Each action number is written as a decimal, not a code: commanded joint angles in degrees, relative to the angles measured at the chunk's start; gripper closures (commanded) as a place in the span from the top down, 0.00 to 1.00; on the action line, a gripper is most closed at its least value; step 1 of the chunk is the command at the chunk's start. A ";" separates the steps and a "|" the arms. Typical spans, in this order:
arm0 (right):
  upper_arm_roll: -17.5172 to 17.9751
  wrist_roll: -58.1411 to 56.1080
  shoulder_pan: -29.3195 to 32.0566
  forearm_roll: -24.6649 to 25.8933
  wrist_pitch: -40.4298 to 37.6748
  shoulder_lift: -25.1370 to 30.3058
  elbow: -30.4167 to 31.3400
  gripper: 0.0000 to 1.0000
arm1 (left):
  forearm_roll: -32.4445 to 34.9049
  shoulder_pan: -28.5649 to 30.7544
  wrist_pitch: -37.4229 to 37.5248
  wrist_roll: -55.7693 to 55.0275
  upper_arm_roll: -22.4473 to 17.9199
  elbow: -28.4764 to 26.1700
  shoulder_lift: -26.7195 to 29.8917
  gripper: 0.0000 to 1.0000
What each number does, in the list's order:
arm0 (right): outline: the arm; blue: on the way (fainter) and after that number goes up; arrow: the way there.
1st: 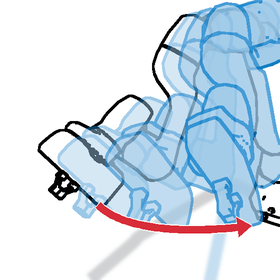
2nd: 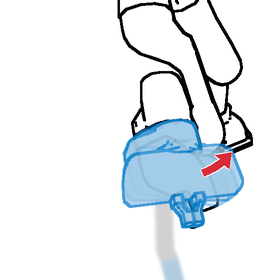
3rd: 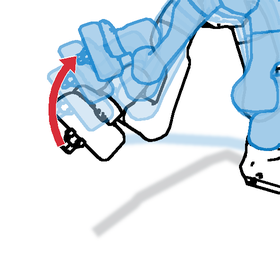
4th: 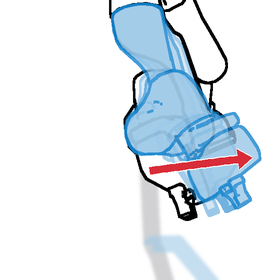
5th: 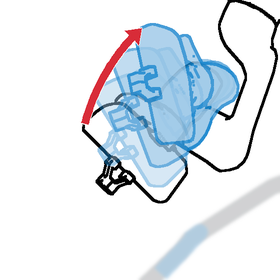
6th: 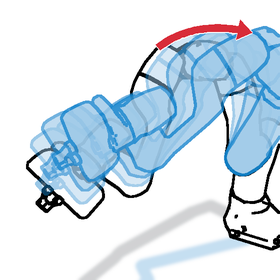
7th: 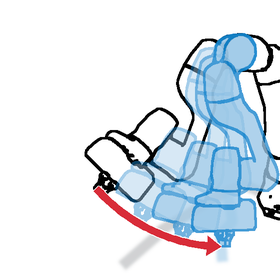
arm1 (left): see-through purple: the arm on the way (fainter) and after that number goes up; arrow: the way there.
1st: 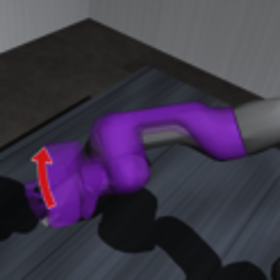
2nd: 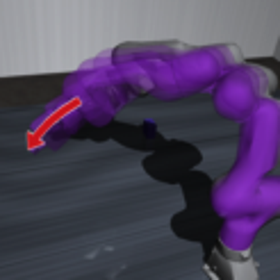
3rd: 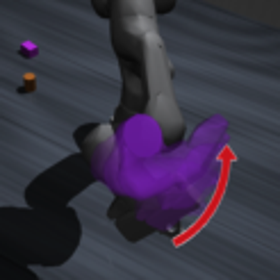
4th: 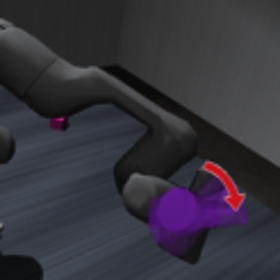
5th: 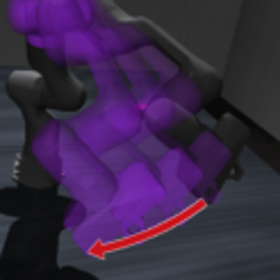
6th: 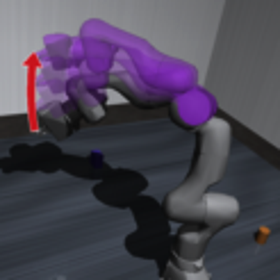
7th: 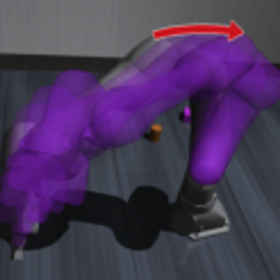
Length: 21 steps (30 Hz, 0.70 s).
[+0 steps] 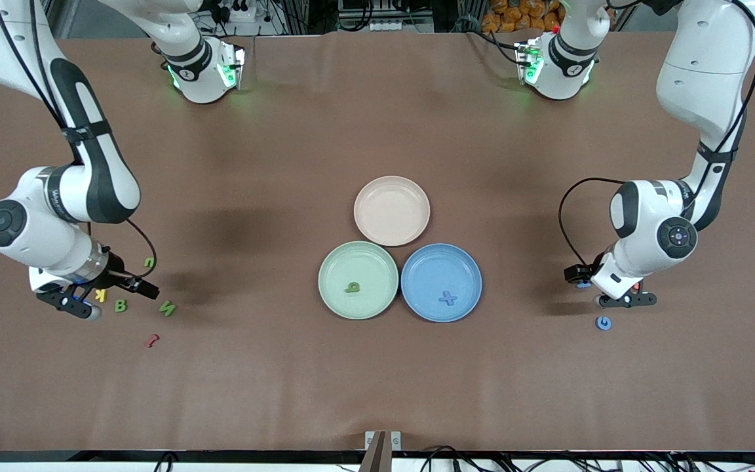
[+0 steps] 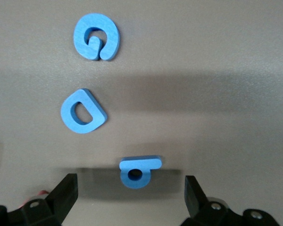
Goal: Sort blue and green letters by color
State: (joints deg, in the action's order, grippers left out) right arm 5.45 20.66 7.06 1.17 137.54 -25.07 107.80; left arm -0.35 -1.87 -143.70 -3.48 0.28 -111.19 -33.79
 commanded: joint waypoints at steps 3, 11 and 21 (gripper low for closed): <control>-0.53 -0.44 -0.11 0.05 5.63 -2.35 1.54 0.95 | -1.84 -0.24 0.96 0.05 0.16 1.94 -1.28 1.00; -2.28 -0.44 -2.31 0.23 8.18 -7.36 -0.48 0.90 | -1.75 -0.24 0.96 0.23 0.08 2.20 -1.54 0.78; -5.54 0.00 -6.35 0.32 8.09 -12.55 -5.32 0.81 | -1.67 0.12 0.87 0.93 0.08 2.99 -1.98 0.07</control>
State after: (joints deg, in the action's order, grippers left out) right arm 1.39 20.67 2.12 1.23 146.01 -35.08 106.08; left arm -0.77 -1.90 -143.18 -3.48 0.26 -109.11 -34.66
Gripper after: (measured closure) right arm 0.159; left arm 0.511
